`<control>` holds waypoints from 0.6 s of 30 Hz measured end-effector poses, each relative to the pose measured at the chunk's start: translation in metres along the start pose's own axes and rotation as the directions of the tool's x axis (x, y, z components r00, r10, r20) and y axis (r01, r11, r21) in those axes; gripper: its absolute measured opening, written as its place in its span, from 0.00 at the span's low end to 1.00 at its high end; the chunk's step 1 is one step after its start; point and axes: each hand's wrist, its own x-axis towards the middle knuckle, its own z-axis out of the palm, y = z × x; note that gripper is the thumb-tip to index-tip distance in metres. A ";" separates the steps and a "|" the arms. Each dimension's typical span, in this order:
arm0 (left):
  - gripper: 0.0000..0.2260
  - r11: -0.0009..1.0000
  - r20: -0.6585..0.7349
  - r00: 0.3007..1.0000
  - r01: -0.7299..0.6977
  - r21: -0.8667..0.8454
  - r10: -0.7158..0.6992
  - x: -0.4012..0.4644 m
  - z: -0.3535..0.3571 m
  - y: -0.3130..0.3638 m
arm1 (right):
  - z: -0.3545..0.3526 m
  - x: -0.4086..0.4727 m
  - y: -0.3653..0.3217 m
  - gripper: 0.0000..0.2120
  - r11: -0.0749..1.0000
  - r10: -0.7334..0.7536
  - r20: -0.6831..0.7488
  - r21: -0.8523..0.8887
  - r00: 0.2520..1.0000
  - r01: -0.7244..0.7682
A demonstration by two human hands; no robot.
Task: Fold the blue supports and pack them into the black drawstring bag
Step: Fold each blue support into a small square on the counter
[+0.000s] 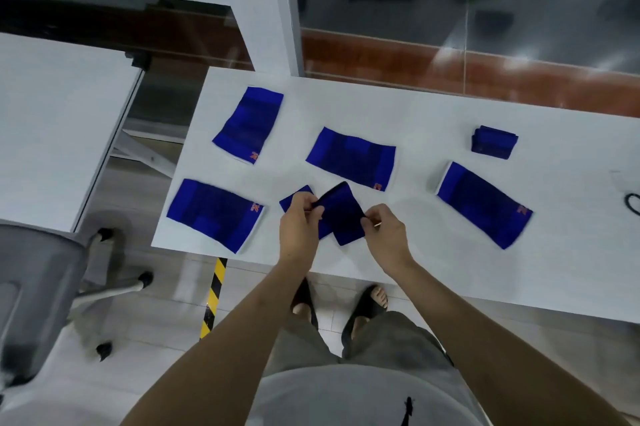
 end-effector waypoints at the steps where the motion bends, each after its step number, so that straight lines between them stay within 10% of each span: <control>1: 0.06 1.000 -0.011 1.000 0.024 -0.019 -0.024 0.006 -0.007 -0.002 | 0.006 0.000 -0.005 0.04 1.000 0.017 0.006 0.015 1.000 -0.017; 18: 0.12 0.968 0.017 0.986 0.157 0.196 -0.163 0.077 -0.059 -0.052 | 0.078 0.010 -0.029 0.09 0.991 0.065 0.034 -0.120 0.997 -0.061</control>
